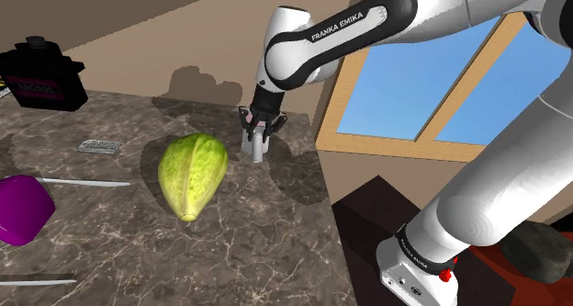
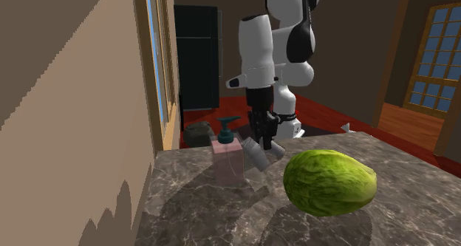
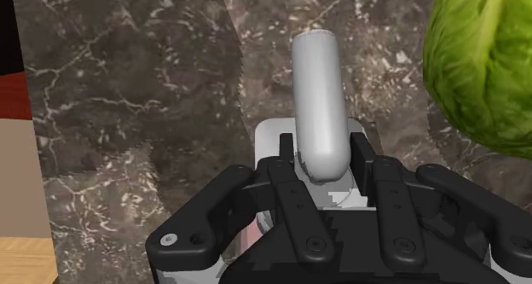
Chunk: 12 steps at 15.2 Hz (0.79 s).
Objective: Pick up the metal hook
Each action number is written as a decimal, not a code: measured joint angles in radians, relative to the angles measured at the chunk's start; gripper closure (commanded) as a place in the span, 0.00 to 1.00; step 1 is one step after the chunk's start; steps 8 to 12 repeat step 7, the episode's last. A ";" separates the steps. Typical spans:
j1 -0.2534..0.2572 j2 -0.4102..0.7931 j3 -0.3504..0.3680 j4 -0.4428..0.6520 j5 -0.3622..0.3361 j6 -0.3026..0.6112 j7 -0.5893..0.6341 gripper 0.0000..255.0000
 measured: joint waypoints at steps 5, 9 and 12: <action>-0.001 -0.045 -0.002 0.022 0.009 -0.065 0.001 1.00; -0.002 -0.054 -0.004 0.034 0.009 -0.087 0.001 1.00; -0.002 -0.054 -0.004 0.034 0.009 -0.087 0.001 1.00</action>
